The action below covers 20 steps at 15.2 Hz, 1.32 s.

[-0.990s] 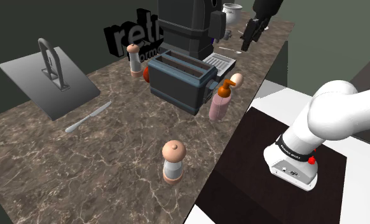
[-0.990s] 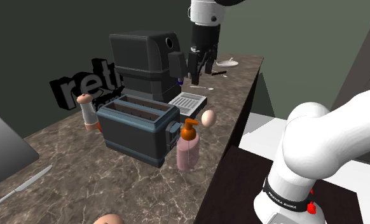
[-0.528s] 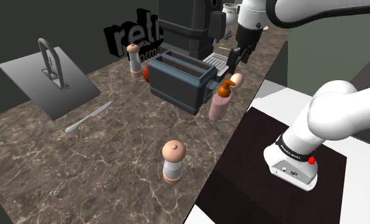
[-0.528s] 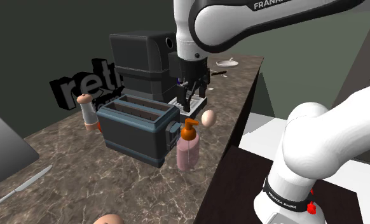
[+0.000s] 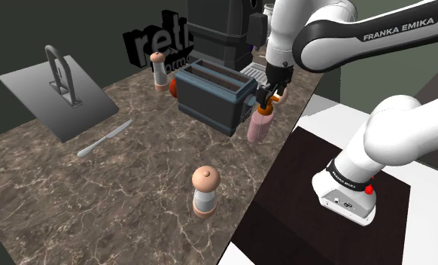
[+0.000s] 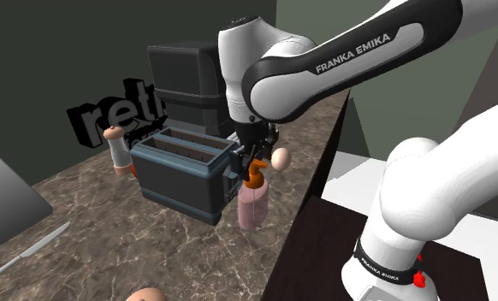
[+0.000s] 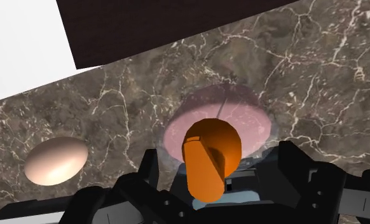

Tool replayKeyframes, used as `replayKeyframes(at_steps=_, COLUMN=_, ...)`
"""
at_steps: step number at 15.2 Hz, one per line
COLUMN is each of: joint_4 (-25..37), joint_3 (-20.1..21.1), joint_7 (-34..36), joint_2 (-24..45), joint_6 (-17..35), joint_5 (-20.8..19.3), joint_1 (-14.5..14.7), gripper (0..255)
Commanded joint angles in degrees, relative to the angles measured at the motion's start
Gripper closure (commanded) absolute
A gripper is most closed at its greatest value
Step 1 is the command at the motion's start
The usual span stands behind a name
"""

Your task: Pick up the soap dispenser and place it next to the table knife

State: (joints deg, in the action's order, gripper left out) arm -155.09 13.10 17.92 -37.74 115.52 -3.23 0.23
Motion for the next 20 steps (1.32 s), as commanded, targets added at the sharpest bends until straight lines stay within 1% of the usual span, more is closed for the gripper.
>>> replayKeyframes(at_steps=1, joint_4=-1.41, joint_3=0.15, joint_7=0.32, joint_2=0.65, joint_6=2.05, joint_5=-0.10, joint_1=-0.12, gripper=0)
replayKeyframes(at_steps=4, joint_4=-2.89, joint_3=0.18, joint_7=0.46, joint_2=1.54, joint_6=4.43, joint_5=-0.36, joint_1=-0.37, gripper=0)
replayKeyframes(at_steps=12, joint_4=-2.89, joint_3=0.18, joint_7=0.46, joint_2=1.54, joint_6=4.42, joint_5=-0.36, joint_1=-0.37, gripper=0)
replayKeyframes(at_steps=13, joint_4=-2.89, joint_3=0.18, joint_7=0.46, joint_2=1.54, joint_6=4.42, joint_5=-0.36, joint_1=-0.37, gripper=255)
replayKeyframes(at_steps=20, joint_4=-2.88, joint_3=0.18, joint_7=0.46, joint_2=1.58, joint_6=4.46, joint_5=-0.37, joint_1=-0.38, gripper=255)
